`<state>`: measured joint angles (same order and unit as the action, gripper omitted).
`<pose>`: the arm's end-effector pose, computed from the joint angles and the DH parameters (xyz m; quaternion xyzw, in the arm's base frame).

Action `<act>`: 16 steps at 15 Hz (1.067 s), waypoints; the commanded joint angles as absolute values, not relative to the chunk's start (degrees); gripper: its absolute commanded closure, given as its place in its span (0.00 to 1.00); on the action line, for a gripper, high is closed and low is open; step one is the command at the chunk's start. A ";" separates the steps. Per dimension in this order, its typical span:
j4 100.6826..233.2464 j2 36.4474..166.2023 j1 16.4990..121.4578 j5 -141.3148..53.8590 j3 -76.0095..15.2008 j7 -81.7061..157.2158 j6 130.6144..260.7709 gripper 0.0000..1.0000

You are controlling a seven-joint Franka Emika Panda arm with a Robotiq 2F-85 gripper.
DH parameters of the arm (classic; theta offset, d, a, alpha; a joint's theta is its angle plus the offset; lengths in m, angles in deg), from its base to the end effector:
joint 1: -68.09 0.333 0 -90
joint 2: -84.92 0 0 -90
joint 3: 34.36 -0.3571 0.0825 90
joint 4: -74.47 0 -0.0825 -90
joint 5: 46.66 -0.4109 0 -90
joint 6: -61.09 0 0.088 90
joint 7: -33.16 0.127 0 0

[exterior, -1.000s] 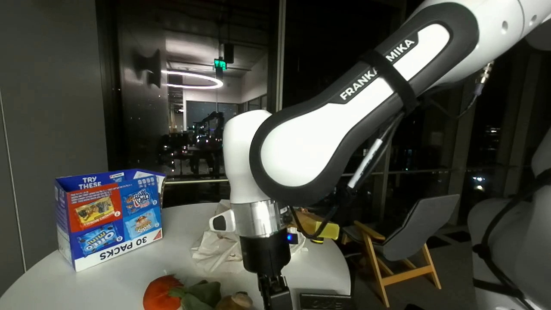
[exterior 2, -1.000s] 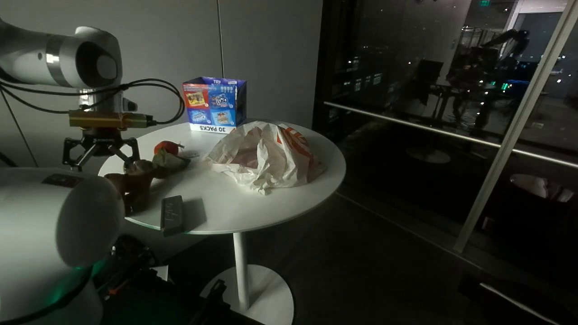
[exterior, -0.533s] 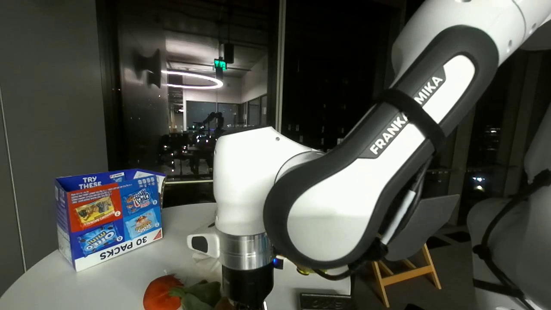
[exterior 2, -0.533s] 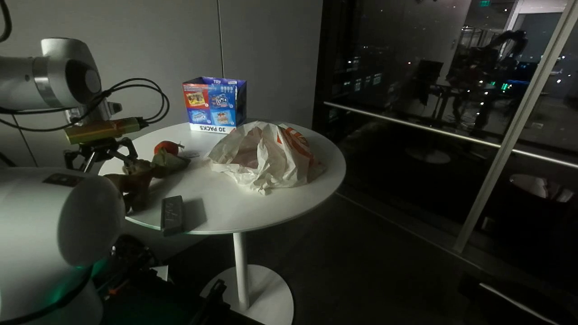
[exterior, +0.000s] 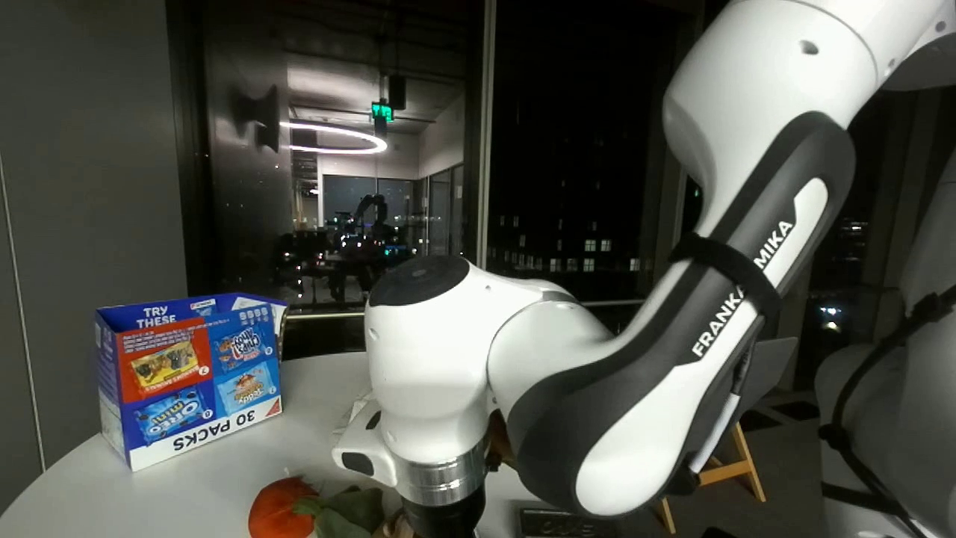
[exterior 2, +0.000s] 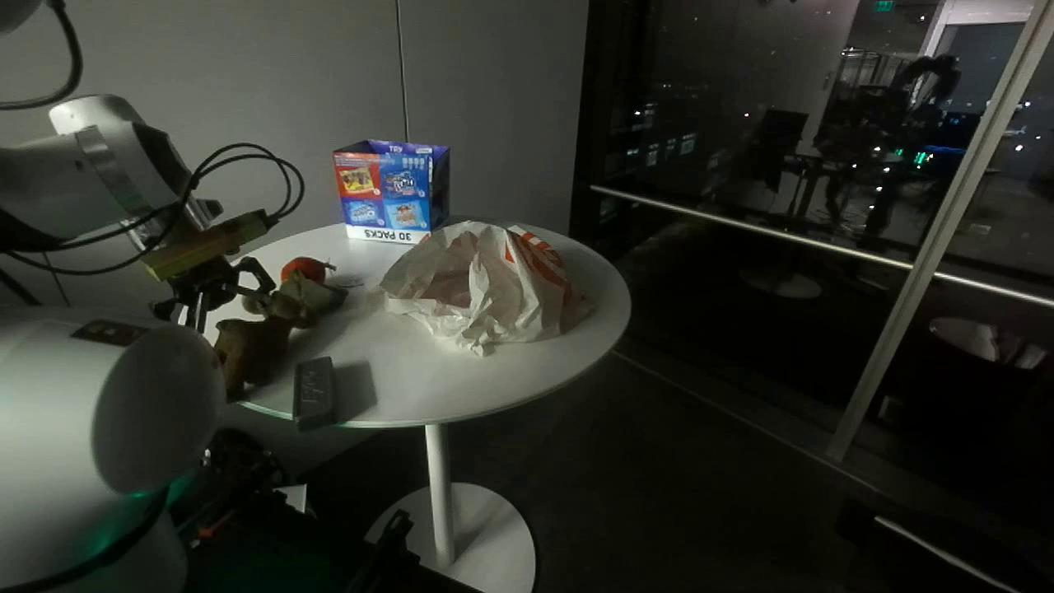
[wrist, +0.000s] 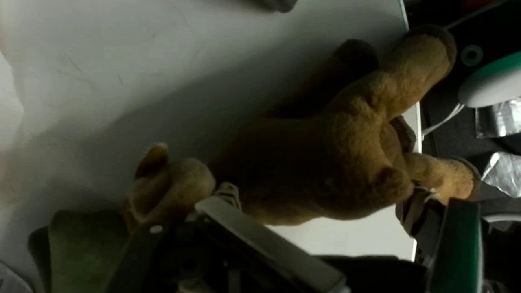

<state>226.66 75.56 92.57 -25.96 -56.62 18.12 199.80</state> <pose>0.2934 0.2955 0.2844 0.7704 0.6196 -0.0051 0.1500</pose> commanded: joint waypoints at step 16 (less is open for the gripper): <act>226.70 74.43 91.33 -4.55 -57.13 23.11 196.99 0.82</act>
<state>226.63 75.80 91.78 -5.20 -57.04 21.56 197.51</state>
